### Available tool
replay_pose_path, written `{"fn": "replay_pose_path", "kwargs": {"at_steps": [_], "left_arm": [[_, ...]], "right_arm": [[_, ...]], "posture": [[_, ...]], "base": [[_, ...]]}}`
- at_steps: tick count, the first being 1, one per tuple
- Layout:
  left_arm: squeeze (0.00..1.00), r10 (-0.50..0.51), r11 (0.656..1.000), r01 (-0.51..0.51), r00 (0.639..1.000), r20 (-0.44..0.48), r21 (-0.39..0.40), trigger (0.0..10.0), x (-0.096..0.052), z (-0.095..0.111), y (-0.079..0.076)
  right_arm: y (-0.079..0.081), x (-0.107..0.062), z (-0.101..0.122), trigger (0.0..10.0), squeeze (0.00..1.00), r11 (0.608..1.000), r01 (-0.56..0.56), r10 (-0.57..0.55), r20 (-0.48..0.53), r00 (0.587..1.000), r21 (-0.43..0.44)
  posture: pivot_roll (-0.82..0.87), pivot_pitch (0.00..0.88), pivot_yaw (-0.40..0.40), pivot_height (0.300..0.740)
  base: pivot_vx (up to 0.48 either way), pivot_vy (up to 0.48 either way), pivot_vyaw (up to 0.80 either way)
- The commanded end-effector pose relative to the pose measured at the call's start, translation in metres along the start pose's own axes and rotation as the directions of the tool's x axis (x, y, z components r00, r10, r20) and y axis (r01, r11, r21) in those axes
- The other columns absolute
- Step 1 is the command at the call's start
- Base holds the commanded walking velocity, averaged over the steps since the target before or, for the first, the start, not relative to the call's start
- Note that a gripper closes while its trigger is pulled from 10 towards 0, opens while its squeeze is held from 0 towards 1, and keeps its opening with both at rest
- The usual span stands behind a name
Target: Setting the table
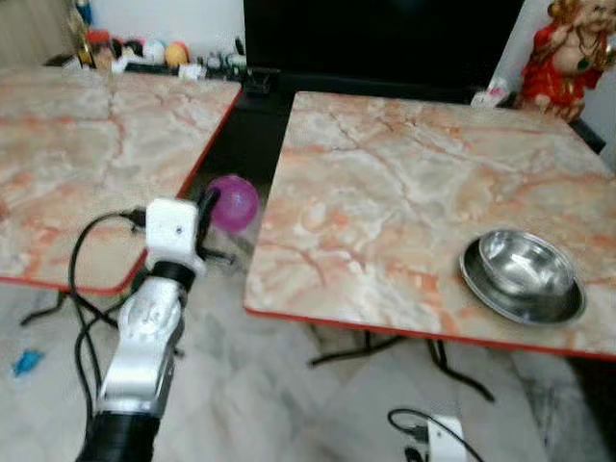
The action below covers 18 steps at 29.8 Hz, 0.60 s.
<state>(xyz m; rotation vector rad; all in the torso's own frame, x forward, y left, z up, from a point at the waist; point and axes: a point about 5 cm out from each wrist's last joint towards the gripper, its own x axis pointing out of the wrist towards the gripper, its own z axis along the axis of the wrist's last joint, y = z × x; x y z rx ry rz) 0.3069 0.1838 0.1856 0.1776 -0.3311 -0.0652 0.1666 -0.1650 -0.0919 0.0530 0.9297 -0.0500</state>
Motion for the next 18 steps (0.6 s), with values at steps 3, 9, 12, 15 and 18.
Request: {"fn": "replay_pose_path", "kwargs": {"at_steps": [3, 9, 12, 15, 18], "left_arm": [[0.0, -0.024, 1.0, 0.024, 0.999, 0.027, -0.003, 10.0, 0.0035, 0.0069, -0.0062], [0.0, -0.032, 0.999, 0.032, 0.999, 0.024, -0.003, 10.0, 0.0031, 0.0067, -0.0073], [0.0, -0.032, 0.999, 0.032, 0.999, 0.025, -0.002, 10.0, 0.0029, 0.0068, -0.007], [0.0, -0.03, 1.0, 0.031, 0.999, 0.026, -0.003, 10.0, 0.0027, 0.0069, -0.0072], [0.0, -0.029, 1.0, 0.03, 0.999, 0.026, -0.005, 10.0, 0.0025, 0.007, -0.0076]], "right_arm": [[-0.0073, -0.0012, -0.0033, 10.0, 0.0, 1.0, 0.019, -0.019, -0.011, 1.0, 0.0], [-0.0006, -0.0007, -0.0029, 10.0, 0.0, 1.0, 0.011, -0.011, -0.008, 1.0, 0.004], [0.0009, -0.0006, -0.003, 10.0, 0.0, 1.0, 0.009, -0.009, -0.008, 1.0, 0.003], [0.0022, -0.0007, -0.0035, 10.0, 0.0, 1.0, 0.007, -0.007, -0.01, 1.0, 0.001], [0.0018, -0.001, -0.0045, 10.0, 0.0, 1.0, 0.007, -0.007, -0.011, 1.0, 0.0]], "posture": [[0.14, 0.026, -0.022, 0.74], [0.15, 0.028, -0.022, 0.74], [0.14, 0.028, -0.022, 0.74], [0.14, 0.03, -0.024, 0.74], [0.14, 0.03, -0.026, 0.74]], "base": [[0.0, -0.401, 0.0], [0.0, -0.401, 0.0], [0.0, -0.4, 0.0], [0.0, -0.402, 0.0], [0.0, -0.401, 0.0]]}}
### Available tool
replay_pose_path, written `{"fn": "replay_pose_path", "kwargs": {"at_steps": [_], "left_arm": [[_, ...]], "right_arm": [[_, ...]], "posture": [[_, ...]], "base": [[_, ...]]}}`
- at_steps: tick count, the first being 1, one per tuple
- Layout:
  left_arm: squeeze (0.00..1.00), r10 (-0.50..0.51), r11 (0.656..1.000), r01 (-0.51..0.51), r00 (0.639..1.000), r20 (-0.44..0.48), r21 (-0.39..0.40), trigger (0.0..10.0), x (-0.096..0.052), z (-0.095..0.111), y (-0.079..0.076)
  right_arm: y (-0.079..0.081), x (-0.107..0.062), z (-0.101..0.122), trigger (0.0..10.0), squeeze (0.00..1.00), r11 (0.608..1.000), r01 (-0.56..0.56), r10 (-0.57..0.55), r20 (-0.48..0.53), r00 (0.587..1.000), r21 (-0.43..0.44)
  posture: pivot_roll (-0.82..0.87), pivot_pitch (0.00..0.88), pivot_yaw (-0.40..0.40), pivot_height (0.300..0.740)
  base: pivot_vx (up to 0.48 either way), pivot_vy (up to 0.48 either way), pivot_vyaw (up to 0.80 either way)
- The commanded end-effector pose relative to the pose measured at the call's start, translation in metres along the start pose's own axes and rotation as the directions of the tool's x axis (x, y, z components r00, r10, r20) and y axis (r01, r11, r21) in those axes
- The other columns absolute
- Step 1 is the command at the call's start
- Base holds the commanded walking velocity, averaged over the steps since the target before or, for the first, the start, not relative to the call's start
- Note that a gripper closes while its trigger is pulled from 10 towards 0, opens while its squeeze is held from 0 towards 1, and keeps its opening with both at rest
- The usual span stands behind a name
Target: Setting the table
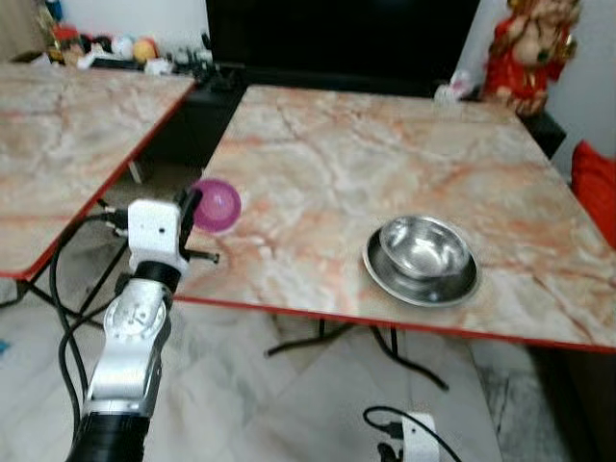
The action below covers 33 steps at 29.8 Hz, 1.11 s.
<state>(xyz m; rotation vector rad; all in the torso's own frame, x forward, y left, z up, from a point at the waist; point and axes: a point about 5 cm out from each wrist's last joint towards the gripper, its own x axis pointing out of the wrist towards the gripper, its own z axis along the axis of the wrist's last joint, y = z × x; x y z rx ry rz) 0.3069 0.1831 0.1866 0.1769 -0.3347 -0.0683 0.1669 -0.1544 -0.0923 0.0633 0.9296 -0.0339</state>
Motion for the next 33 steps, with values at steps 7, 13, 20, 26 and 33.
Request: {"fn": "replay_pose_path", "kwargs": {"at_steps": [7, 13, 20, 26, 33], "left_arm": [[0.0, -0.04, 0.999, 0.04, 0.999, -0.002, -0.015, 10.0, 0.002, 0.002, -0.008], [0.0, -0.028, 0.998, 0.027, 1.0, -0.012, -0.054, 10.0, 0.002, 0.001, -0.006], [0.0, -0.041, 0.997, 0.04, 0.999, -0.025, -0.065, 10.0, 0.001, 0.0, -0.006], [0.0, -0.041, 0.993, 0.037, 0.999, -0.034, -0.108, 10.0, 0.002, -0.001, -0.005], [0.0, -0.016, 0.992, 0.011, 0.999, -0.037, -0.129, 10.0, 0.004, 0.0, 0.0]], "right_arm": [[-0.01, -0.003, -0.008, 10.0, 0.0, 1.0, 0.025, -0.025, -0.018, 1.0, -0.007], [-0.014, -0.004, -0.012, 10.0, 0.0, 1.0, 0.028, -0.028, -0.02, 0.999, -0.005], [-0.019, -0.006, -0.017, 10.0, 0.0, 0.999, 0.031, -0.031, -0.031, 0.999, -0.008], [-0.018, -0.006, -0.017, 10.0, 0.0, 0.999, 0.032, -0.032, -0.035, 0.999, -0.008], [-0.015, -0.005, -0.015, 10.0, 0.0, 1.0, 0.027, -0.027, -0.042, 0.999, -0.007]], "posture": [[0.15, 0.03, -0.028, 0.74], [0.15, 0.031, -0.03, 0.74], [0.15, 0.031, -0.03, 0.74], [0.15, 0.031, -0.031, 0.74], [0.15, 0.03, -0.034, 0.74]], "base": [[0.0, -0.326, 0.0], [0.0, 0.0, 0.0], [0.0, 0.0, 0.0], [0.0, 0.0, 0.0], [0.18, 0.0, -0.44]]}}
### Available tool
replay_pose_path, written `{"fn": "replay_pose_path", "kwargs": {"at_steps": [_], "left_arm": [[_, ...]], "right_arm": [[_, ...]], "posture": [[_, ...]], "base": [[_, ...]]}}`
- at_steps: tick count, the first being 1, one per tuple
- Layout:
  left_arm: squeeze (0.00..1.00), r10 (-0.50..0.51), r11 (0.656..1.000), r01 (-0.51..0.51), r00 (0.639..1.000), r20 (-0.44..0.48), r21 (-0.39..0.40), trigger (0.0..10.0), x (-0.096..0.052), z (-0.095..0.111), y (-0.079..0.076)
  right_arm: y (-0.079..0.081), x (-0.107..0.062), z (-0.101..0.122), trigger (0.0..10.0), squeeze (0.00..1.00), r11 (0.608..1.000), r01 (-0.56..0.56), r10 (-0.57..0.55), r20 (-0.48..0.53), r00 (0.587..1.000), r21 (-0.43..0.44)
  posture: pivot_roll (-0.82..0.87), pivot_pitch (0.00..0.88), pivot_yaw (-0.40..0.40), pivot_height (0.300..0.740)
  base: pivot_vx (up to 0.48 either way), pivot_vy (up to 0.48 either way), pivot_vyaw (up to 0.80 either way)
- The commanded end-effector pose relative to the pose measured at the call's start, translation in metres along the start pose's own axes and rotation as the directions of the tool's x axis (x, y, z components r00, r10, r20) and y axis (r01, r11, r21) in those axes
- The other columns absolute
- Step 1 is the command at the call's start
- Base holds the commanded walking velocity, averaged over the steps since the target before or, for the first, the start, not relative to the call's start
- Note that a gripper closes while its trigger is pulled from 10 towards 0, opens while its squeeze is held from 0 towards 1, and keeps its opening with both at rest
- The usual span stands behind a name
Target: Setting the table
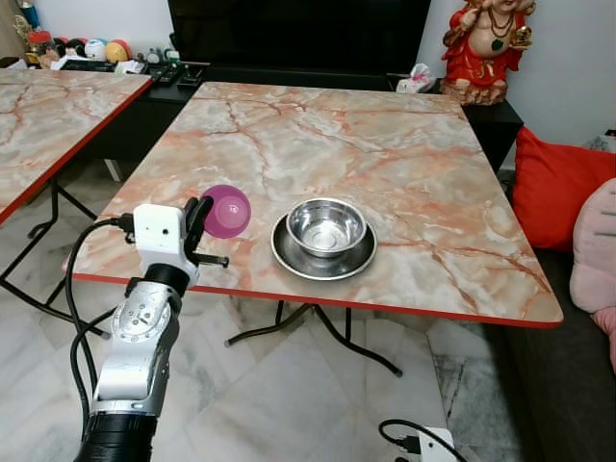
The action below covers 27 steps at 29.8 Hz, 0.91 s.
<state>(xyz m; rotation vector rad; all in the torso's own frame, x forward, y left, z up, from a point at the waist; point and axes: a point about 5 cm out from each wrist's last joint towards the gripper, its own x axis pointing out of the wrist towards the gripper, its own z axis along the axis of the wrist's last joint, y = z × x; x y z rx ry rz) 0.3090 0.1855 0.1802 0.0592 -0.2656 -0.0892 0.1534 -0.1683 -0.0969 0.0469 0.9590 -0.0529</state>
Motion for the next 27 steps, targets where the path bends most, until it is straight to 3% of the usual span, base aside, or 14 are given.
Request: {"fn": "replay_pose_path", "kwargs": {"at_steps": [1, 22, 25, 27], "left_arm": [[0.0, -0.009, 1.0, 0.009, 1.0, 0.025, -0.007, 10.0, 0.004, 0.007, -0.002], [0.0, -0.022, 0.999, 0.023, 0.999, 0.029, -0.043, 10.0, 0.008, 0.012, -0.002], [0.0, -0.018, 0.995, 0.02, 1.0, 0.02, -0.096, 10.0, 0.01, 0.015, -0.001], [0.0, -0.029, 0.98, 0.031, 0.999, 0.014, -0.197, 10.0, 0.016, 0.024, -0.001]], "right_arm": [[0.0, 0.0, -0.003, 10.0, 0.0, 1.0, 0.002, -0.002, -0.013, 1.0, -0.001], [0.005, 0.0, -0.002, 10.0, 0.0, 1.0, -0.006, 0.005, -0.01, 1.0, -0.019], [0.007, 0.001, 0.0, 10.0, 0.0, 1.0, -0.009, 0.009, -0.009, 1.0, -0.022], [0.006, 0.001, 0.003, 10.0, 0.0, 1.0, -0.008, 0.008, -0.002, 1.0, -0.023]], "posture": [[0.15, 0.03, -0.034, 0.74], [0.15, 0.028, -0.04, 0.74], [0.15, 0.03, -0.04, 0.74], [0.15, 0.031, -0.041, 0.74]], "base": [[0.398, 0.0, -0.76], [0.374, 0.0, -0.04], [0.0, 0.0, 0.0], [0.0, 0.0, 0.0]]}}
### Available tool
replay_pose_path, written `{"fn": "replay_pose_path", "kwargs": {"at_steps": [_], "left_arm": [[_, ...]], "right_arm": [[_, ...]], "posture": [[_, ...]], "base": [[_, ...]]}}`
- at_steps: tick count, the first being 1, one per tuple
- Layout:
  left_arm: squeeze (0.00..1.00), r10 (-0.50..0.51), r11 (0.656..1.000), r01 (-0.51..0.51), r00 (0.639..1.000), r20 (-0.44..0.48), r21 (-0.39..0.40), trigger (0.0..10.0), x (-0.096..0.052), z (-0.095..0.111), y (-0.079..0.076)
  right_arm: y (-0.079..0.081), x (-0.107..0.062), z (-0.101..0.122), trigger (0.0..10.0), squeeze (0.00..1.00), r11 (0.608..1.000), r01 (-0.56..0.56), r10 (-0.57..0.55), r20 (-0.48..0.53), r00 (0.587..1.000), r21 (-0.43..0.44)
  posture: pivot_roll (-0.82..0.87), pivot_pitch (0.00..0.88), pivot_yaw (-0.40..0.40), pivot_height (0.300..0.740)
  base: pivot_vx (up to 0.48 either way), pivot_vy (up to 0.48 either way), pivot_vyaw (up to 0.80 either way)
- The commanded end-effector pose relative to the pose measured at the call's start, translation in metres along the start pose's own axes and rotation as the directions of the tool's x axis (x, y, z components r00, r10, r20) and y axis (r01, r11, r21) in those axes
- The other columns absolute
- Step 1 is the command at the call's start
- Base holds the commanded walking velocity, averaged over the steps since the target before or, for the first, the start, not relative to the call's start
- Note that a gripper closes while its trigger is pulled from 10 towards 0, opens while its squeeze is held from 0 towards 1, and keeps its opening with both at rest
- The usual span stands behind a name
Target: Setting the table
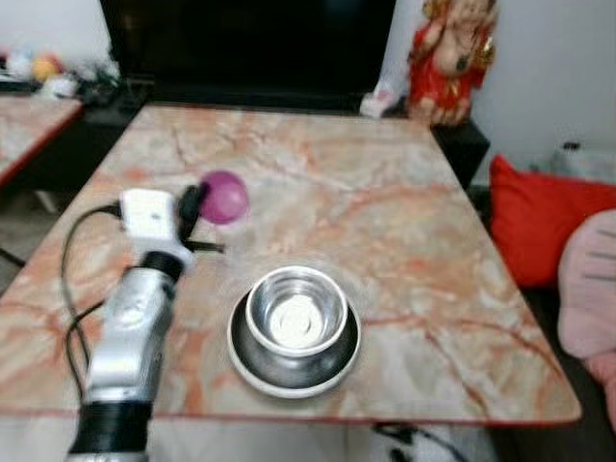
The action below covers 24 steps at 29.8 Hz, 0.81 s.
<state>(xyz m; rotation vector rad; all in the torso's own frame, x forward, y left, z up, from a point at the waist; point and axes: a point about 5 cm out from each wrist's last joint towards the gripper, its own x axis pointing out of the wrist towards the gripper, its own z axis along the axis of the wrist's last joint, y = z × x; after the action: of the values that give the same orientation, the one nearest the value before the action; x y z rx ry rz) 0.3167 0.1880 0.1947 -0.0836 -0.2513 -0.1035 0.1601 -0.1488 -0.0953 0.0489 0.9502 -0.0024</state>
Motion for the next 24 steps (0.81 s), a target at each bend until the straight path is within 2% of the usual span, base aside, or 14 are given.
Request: {"fn": "replay_pose_path", "kwargs": {"at_steps": [1, 3, 7, 9, 10, 12, 17, 22, 23, 24], "left_arm": [[0.0, -0.035, 0.998, 0.036, 0.999, 0.016, -0.055, 10.0, 0.005, 0.011, -0.007], [0.0, -0.044, 0.991, 0.041, 0.999, -0.029, -0.124, 10.0, 0.011, 0.017, -0.006], [0.0, -0.05, 0.991, 0.04, 0.996, -0.071, -0.129, 10.0, 0.017, 0.025, -0.003], [0.0, 0.017, 0.993, -0.037, 0.983, -0.182, -0.108, 10.0, 0.021, 0.025, 0.007], [0.0, 0.017, 0.993, -0.037, 0.983, -0.182, -0.108, 10.0, 0.021, 0.025, 0.007], [0.0, 0.059, 0.993, -0.086, 0.957, -0.285, -0.082, 10.0, 0.021, 0.023, 0.013], [0.0, 0.112, 0.991, -0.131, 0.942, -0.316, -0.039, 10.0, 0.024, 0.026, 0.016], [0.0, 0.145, 0.983, -0.179, 0.897, -0.417, -0.045, 10.0, 0.02, 0.017, 0.019], [0.0, 0.145, 0.983, -0.179, 0.897, -0.417, -0.045, 10.0, 0.02, 0.017, 0.019], [0.0, 0.166, 0.976, -0.212, 0.87, -0.465, -0.047, 10.0, 0.015, 0.008, 0.022]], "right_arm": [[-0.014, -0.001, -0.002, 10.0, 0.0, 0.999, 0.036, -0.036, -0.01, 0.999, -0.003], [-0.02, -0.001, 0.0, 10.0, 0.0, 0.999, 0.04, -0.04, -0.003, 0.999, -0.004], [-0.024, -0.002, 0.0, 10.0, 0.0, 0.999, 0.043, -0.043, 0.0, 0.999, -0.003], [-0.025, -0.003, -0.002, 10.0, 0.0, 0.999, 0.042, -0.042, -0.001, 0.999, -0.005], [-0.025, -0.003, -0.002, 10.0, 0.0, 0.999, 0.042, -0.042, -0.001, 0.999, -0.005], [-0.019, -0.003, -0.004, 10.0, 0.0, 0.999, 0.036, -0.037, -0.006, 0.999, -0.008], [-0.012, -0.002, -0.005, 10.0, 0.0, 1.0, 0.028, -0.028, -0.01, 1.0, -0.009], [-0.015, -0.003, -0.008, 10.0, 0.0, 1.0, 0.03, -0.03, -0.018, 0.999, -0.004], [-0.015, -0.003, -0.008, 10.0, 0.0, 1.0, 0.03, -0.03, -0.018, 0.999, -0.004], [-0.02, -0.004, -0.01, 10.0, 0.0, 0.999, 0.035, -0.035, -0.023, 0.999, -0.002]], "posture": [[0.15, 0.031, -0.041, 0.74], [0.15, 0.032, -0.042, 0.74], [0.15, 0.035, -0.041, 0.74], [0.15, 0.038, -0.04, 0.74], [0.15, 0.038, -0.04, 0.74], [0.16, 0.037, -0.04, 0.74], [0.15, 0.037, -0.039, 0.74], [0.15, 0.035, -0.034, 0.74], [0.15, 0.035, -0.034, 0.74], [0.15, 0.035, -0.035, 0.74]], "base": [[0.0, 0.0, 0.0], [0.0, 0.0, 0.0], [0.0, 0.0, 0.0], [0.0, 0.0, 0.0], [0.0, 0.0, 0.0], [0.0, 0.0, 0.0], [0.0, 0.0, 0.0], [0.0, 0.0, 0.0], [0.0, 0.0, 0.0], [0.0, 0.0, 0.0]]}}
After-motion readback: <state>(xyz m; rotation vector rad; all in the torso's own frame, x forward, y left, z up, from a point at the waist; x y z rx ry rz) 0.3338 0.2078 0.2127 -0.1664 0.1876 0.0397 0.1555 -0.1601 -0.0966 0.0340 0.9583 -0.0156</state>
